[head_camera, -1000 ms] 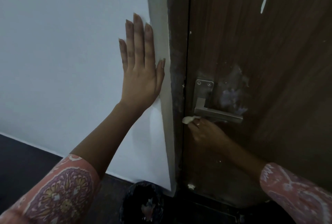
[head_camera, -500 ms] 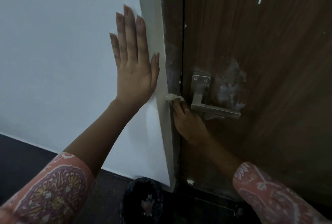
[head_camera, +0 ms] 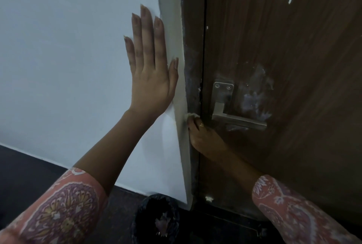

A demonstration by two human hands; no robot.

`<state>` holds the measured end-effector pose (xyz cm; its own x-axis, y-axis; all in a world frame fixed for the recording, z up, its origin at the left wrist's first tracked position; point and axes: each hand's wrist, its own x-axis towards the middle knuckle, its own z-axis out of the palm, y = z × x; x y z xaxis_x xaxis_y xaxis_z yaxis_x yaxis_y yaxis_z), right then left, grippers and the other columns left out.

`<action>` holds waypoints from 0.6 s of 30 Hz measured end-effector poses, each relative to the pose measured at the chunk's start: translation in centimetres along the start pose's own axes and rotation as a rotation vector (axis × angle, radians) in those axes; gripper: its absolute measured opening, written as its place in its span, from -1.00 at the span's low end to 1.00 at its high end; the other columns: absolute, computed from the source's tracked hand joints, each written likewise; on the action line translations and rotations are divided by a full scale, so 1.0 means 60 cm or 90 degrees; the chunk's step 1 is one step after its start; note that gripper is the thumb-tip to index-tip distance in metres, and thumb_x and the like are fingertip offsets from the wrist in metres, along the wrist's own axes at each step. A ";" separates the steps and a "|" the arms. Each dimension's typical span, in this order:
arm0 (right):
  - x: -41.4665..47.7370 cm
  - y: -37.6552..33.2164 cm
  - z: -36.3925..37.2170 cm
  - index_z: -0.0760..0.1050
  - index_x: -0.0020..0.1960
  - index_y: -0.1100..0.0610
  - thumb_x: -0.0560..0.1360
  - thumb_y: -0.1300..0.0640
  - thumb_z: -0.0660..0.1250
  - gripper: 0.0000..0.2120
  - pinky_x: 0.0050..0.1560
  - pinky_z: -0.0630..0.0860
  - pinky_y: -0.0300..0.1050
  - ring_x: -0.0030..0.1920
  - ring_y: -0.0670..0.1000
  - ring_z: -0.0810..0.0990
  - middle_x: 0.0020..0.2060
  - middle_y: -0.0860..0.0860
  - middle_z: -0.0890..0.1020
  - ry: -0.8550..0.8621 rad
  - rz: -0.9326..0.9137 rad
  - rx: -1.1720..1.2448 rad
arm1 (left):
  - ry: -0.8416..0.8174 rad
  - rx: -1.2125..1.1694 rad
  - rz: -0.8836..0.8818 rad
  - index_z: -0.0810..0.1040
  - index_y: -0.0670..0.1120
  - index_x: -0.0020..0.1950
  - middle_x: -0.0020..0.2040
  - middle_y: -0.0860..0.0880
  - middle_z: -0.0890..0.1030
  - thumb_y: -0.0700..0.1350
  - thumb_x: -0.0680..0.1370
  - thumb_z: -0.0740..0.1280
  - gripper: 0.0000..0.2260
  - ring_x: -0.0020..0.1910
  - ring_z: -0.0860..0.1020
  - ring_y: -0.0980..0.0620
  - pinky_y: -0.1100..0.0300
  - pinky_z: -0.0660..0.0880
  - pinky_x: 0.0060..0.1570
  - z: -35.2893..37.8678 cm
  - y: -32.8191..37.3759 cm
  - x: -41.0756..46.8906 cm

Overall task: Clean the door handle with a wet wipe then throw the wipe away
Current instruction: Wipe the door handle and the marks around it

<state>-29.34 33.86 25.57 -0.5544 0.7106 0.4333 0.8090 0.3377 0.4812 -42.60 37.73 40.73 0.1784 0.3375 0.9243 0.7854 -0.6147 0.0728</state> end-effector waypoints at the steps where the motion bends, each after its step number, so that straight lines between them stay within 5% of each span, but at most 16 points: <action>1: 0.006 -0.001 -0.006 0.68 -0.10 0.18 0.20 0.13 0.56 -0.70 -0.07 0.55 -0.26 -0.03 0.01 0.65 -0.05 0.07 0.70 0.007 0.024 0.040 | 0.002 0.002 0.001 -0.04 -0.26 0.41 0.39 -0.26 -0.04 -0.14 0.59 0.16 -0.48 0.41 -0.33 0.13 0.00 -0.26 0.42 0.000 -0.001 -0.001; 5: 0.057 0.001 -0.041 0.64 -0.12 0.28 0.24 0.25 0.53 -0.77 -0.24 0.60 -0.21 -0.11 0.11 0.67 -0.10 0.17 0.68 0.065 0.161 0.123 | -0.012 0.015 0.020 -0.30 -0.04 0.45 0.41 -0.25 -0.07 -0.12 0.60 0.13 -0.36 0.42 -0.33 0.09 0.01 -0.28 0.42 0.001 -0.002 0.001; 10: 0.115 0.046 -0.115 0.63 -0.13 0.32 0.25 0.33 0.51 -0.79 -0.28 0.59 -0.18 -0.11 0.17 0.65 -0.07 0.23 0.66 0.192 0.313 0.153 | -0.009 -0.003 0.017 -0.32 0.01 0.43 0.46 -0.20 -0.13 -0.11 0.59 0.12 -0.36 0.43 -0.32 0.08 0.03 -0.27 0.43 0.004 -0.002 -0.004; 14: 0.133 0.079 -0.136 0.61 -0.09 0.33 0.35 0.31 0.40 -0.84 -0.12 0.60 -0.12 -0.08 0.18 0.65 -0.09 0.23 0.67 0.302 0.281 0.126 | -0.025 0.002 0.035 -0.37 0.03 0.43 0.43 0.14 -0.43 -0.06 0.60 0.08 -0.36 0.44 -0.32 0.07 0.02 -0.28 0.44 0.005 -0.005 -0.002; 18: 0.093 0.061 -0.100 0.65 -0.21 0.28 0.17 0.26 0.56 -0.78 -0.11 0.60 -0.10 -0.13 0.14 0.67 -0.16 0.18 0.69 0.222 0.183 0.138 | -0.027 0.012 0.035 -0.36 -0.02 0.44 0.42 0.11 -0.44 -0.09 0.61 0.09 -0.36 0.45 -0.32 0.04 0.03 -0.29 0.44 0.003 -0.007 -0.005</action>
<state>-30.64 35.35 34.32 -0.3051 0.5578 0.7719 0.9404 0.3045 0.1516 -42.85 38.01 40.33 0.2463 0.3328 0.9103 0.7849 -0.6195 0.0142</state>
